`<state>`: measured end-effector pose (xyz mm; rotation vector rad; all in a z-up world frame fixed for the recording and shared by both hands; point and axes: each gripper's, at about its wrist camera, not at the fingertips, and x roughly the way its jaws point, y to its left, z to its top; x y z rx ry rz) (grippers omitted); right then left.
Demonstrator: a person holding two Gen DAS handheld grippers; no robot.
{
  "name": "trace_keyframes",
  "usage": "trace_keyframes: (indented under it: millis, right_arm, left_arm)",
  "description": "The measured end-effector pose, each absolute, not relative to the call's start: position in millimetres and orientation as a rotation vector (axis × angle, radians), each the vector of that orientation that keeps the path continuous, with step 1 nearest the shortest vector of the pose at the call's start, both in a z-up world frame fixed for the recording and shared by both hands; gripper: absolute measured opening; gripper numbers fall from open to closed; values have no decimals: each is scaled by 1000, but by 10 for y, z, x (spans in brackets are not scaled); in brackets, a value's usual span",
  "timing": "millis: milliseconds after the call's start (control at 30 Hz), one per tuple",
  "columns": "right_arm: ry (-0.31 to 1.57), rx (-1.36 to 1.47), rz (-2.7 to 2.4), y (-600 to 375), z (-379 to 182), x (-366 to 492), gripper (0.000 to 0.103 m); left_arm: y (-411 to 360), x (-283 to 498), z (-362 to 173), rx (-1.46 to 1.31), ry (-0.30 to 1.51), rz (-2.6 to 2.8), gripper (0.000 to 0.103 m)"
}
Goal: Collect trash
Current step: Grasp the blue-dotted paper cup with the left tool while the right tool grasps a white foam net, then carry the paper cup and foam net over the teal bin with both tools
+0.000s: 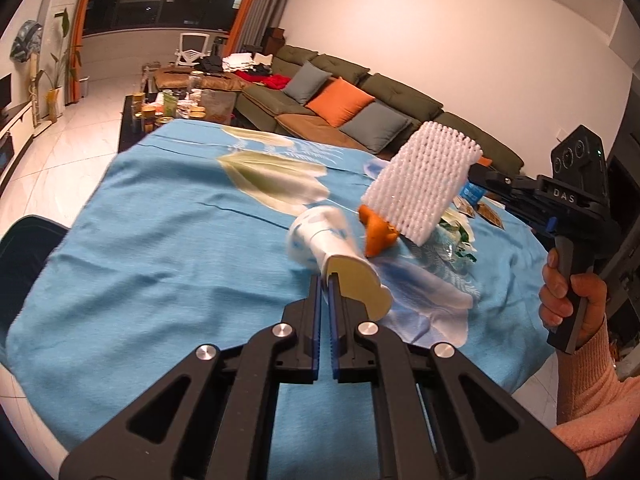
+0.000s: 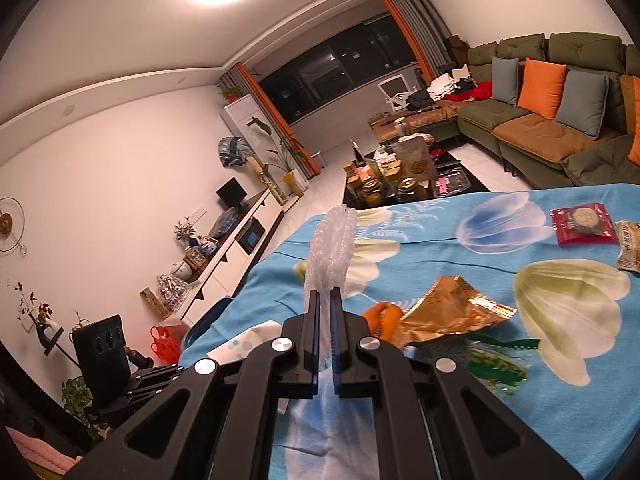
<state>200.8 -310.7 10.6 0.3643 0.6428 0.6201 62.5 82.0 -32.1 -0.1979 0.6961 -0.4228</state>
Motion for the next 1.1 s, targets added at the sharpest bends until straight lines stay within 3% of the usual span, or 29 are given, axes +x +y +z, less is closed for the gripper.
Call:
trace_keyframes:
  millis: [533,600,667,1100]
  right_arm:
    - [674,349,738,-2629,25,2080,4]
    - [689,347,744,-2575,-9,2092,4]
    - [703,342,747,-2515,-53,2105,4]
    - [702,326,806,-2241,6,2147,4]
  left_arm:
    - [1179,567,-378,-222,703,-325,4]
    - [1175,595,-413,-231,711,-326,12]
    - [1176,621,-447,-236,717,-321,13]
    - [1345,575,-367,-253,684,-287,4]
